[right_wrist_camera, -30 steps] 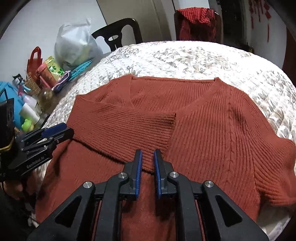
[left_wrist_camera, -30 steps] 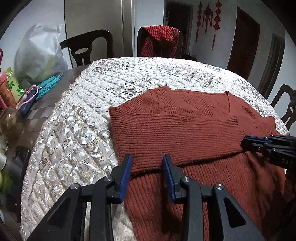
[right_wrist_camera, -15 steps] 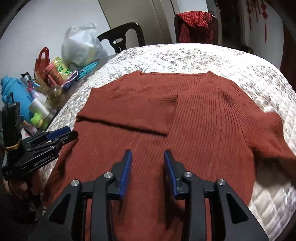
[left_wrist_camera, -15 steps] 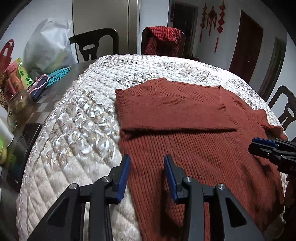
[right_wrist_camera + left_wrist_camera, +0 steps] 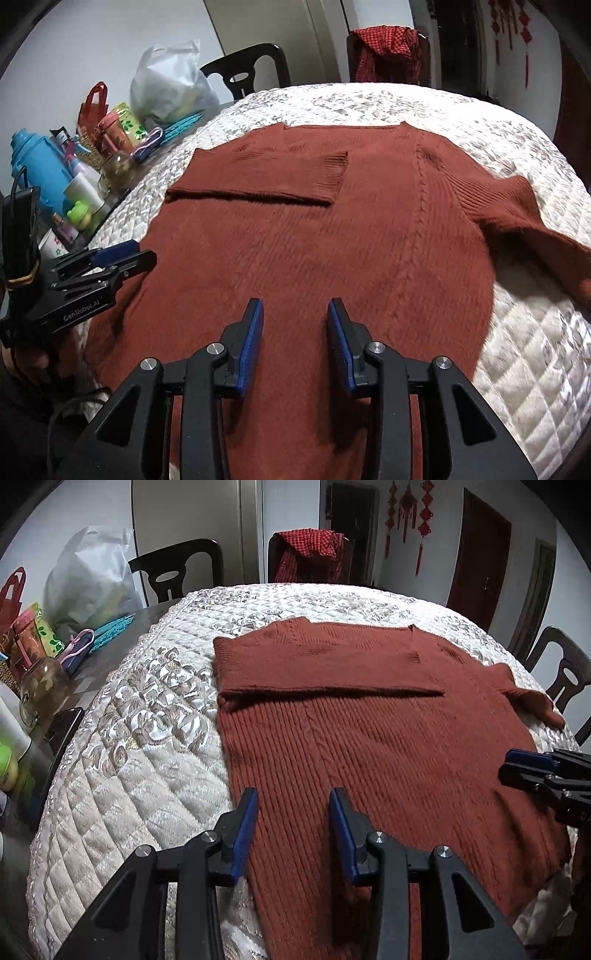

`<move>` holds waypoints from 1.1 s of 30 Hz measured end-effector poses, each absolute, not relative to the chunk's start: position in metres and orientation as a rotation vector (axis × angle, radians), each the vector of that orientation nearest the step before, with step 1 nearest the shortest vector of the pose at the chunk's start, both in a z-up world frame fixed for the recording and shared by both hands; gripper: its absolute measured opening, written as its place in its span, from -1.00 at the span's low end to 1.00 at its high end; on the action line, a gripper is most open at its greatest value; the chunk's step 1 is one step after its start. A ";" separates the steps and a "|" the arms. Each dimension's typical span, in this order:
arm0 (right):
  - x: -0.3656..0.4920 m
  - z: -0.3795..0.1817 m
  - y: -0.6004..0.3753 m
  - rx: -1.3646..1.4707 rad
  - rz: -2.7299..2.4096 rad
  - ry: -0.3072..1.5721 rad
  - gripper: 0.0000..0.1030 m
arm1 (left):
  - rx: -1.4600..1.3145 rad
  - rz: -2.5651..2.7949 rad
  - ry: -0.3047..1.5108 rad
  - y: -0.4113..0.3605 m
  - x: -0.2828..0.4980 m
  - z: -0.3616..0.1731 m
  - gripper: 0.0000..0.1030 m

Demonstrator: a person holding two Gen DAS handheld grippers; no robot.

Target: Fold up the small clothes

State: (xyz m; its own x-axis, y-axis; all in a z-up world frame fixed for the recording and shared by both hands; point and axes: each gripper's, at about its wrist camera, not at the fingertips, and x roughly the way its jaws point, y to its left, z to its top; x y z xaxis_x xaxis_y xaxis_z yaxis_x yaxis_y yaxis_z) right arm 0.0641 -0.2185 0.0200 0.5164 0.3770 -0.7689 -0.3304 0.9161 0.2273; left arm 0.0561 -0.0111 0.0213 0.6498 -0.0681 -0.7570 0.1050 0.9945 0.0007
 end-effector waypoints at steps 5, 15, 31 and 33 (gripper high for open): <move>0.057 0.017 -0.238 0.092 0.409 0.932 -0.28 | 0.059 -0.089 0.850 -0.011 0.051 0.022 -0.12; 0.052 0.017 -0.258 0.116 0.324 0.933 -0.28 | 0.056 -0.081 0.839 -0.013 0.045 0.027 -0.12; 0.056 0.026 -0.280 0.208 0.285 0.906 -0.13 | 0.076 -0.122 0.829 -0.027 0.060 0.031 -0.10; 0.058 0.027 -0.289 0.245 0.266 0.901 -0.13 | 0.080 -0.128 0.830 -0.029 0.063 0.030 -0.09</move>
State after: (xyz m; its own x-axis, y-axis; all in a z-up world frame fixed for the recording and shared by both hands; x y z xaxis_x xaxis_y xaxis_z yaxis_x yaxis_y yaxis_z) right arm 0.0582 -0.2888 0.0267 0.5921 0.3279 -0.7361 -0.1240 0.9397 0.3188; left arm 0.0635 -0.0289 0.0302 0.6680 -0.0824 -0.7396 0.1446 0.9893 0.0203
